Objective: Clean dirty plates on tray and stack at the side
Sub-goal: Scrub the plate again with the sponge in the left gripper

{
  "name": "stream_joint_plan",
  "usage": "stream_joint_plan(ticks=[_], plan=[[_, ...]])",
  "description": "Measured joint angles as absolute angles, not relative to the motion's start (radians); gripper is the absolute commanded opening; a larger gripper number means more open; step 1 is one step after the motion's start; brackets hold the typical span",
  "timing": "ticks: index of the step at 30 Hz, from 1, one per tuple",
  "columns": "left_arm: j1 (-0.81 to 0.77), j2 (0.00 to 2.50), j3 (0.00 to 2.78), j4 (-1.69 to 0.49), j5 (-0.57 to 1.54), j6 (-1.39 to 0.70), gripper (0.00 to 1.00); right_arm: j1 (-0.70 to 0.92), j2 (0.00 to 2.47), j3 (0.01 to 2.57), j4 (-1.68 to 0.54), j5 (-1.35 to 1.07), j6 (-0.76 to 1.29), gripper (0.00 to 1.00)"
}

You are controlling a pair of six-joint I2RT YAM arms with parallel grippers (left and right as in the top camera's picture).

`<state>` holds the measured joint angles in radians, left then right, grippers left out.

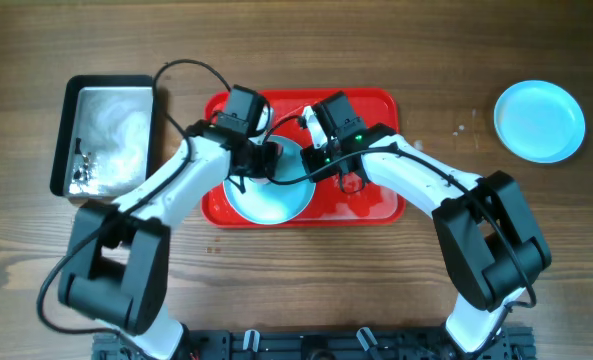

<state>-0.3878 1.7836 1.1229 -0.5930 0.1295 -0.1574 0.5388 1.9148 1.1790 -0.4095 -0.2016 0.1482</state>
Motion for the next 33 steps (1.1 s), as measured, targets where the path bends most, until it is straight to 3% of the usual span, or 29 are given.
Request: stream_joint_plan(ticks=[4,5,7,9,11,16,20,28,33], plan=[[-0.393,1.839,1.123,-0.582,0.129,-0.157,0.04,0.539,1.919,1.179,-0.410,-0.201,0.149,0.04],[-0.393,1.843,1.124,-0.582,0.127,-0.157,0.04,0.539,1.921,1.179,-0.410,-0.200,0.152,0.11],[-0.393,1.861,1.131,-0.577,0.120,-0.159,0.04,0.538,1.924,1.179,-0.411,-0.202,0.167,0.54],[-0.393,1.868,1.134,-0.576,0.118,-0.171,0.04,0.539,1.924,1.189,-0.443,-0.230,0.214,0.64],[-0.393,1.872,1.137,-0.574,0.117,-0.193,0.04,0.539,1.925,1.201,-0.500,-0.297,0.351,0.60],[-0.393,1.876,1.138,-0.556,0.117,-0.227,0.04,0.558,1.925,1.181,-0.584,-0.332,0.676,0.22],[-0.393,1.878,1.139,-0.551,0.113,-0.231,0.04,0.587,1.926,1.151,-0.546,-0.305,0.752,0.04],[-0.402,1.879,1.145,-0.557,0.068,-0.216,0.04,0.586,1.926,1.147,-0.538,-0.280,0.830,0.04],[-0.417,1.880,1.159,-0.611,-0.095,-0.188,0.04,0.587,1.926,1.147,-0.523,-0.280,0.833,0.04]])
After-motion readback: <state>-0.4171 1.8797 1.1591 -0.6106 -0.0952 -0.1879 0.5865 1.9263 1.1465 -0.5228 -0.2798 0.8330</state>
